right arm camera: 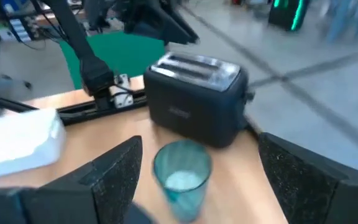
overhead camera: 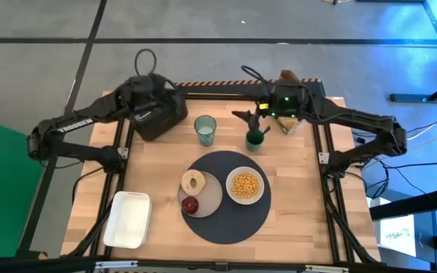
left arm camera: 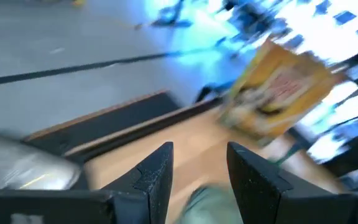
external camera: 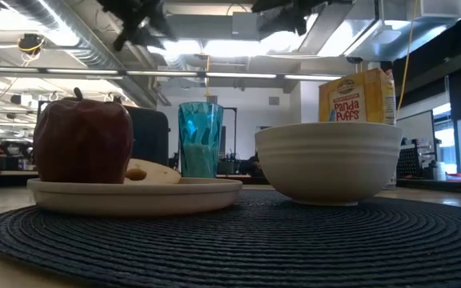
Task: Arrange a breakfast setting
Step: Put the blue glass cup on the dark blue table mat above the gray plate and white bowl
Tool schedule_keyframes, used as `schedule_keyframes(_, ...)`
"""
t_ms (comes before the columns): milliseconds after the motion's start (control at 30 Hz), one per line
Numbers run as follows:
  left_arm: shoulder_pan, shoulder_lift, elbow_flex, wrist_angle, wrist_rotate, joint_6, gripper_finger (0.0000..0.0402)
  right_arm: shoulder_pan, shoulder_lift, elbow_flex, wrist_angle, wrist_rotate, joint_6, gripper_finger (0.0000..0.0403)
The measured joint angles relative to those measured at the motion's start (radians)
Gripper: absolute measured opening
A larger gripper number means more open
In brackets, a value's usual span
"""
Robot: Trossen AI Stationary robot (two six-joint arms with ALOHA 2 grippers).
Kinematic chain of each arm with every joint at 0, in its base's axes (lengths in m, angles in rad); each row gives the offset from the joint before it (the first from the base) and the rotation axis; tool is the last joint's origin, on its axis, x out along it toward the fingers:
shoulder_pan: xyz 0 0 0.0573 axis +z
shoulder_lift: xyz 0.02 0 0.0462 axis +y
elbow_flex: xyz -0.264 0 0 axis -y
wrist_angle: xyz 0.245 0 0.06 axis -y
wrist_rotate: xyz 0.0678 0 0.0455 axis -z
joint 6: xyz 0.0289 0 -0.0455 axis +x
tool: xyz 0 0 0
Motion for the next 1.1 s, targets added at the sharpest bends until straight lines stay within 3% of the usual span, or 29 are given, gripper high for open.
schedule_keyframes(167,0.007,0.077,0.001,0.171,0.201,0.040,0.0144,-0.004,-0.032,0.000,0.011,0.118,-0.088,0.0307)
schedule_keyframes(433,0.003,0.237,0.000,0.173,0.327,0.094,0.0144,-0.006,-0.132,0.000,-0.084,0.426,0.004,0.0307)
schedule_keyframes(633,0.031,0.335,0.000,0.159,0.342,0.169,0.0144,-0.004,-0.199,0.000,-0.254,0.446,0.200,0.0307)
schedule_keyframes(867,0.059,0.402,-0.001,0.106,0.338,0.284,0.0144,-0.004,-0.191,-0.001,-0.450,0.442,0.362,0.0307)
schedule_keyframes(1100,0.081,0.457,-0.001,0.080,0.377,0.392,0.0131,-0.003,-0.190,-0.001,-0.541,0.436,0.444,0.0307)
